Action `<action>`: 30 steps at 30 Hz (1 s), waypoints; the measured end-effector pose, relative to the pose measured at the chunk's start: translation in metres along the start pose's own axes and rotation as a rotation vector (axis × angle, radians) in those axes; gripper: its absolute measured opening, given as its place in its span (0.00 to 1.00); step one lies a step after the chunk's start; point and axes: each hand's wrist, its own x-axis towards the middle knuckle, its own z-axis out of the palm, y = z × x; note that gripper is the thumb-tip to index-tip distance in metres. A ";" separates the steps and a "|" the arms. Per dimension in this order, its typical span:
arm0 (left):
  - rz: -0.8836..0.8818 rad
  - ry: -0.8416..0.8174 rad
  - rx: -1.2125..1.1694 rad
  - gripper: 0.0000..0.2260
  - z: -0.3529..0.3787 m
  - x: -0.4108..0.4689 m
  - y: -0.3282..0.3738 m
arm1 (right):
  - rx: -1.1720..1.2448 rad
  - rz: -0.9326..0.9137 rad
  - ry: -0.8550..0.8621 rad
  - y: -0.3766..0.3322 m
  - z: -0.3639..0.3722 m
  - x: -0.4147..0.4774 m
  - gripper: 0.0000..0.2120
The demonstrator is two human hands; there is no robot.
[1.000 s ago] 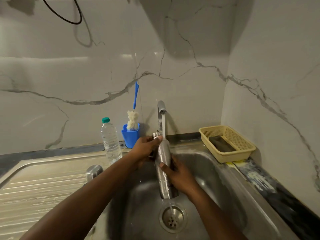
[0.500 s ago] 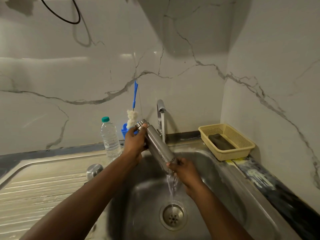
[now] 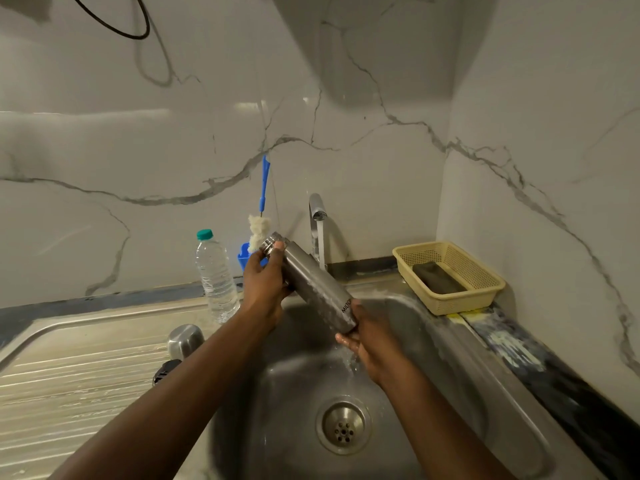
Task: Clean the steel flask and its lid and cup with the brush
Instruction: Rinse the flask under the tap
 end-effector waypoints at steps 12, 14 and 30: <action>0.086 0.090 -0.053 0.25 -0.019 -0.009 -0.004 | -0.025 -0.067 -0.150 0.004 0.015 -0.008 0.20; 0.054 0.117 -0.061 0.26 -0.019 -0.008 -0.007 | -0.052 0.004 -0.134 0.007 0.014 -0.009 0.16; -0.009 0.079 -0.106 0.27 -0.021 -0.008 -0.006 | 0.039 -0.056 -0.191 0.002 0.013 -0.007 0.19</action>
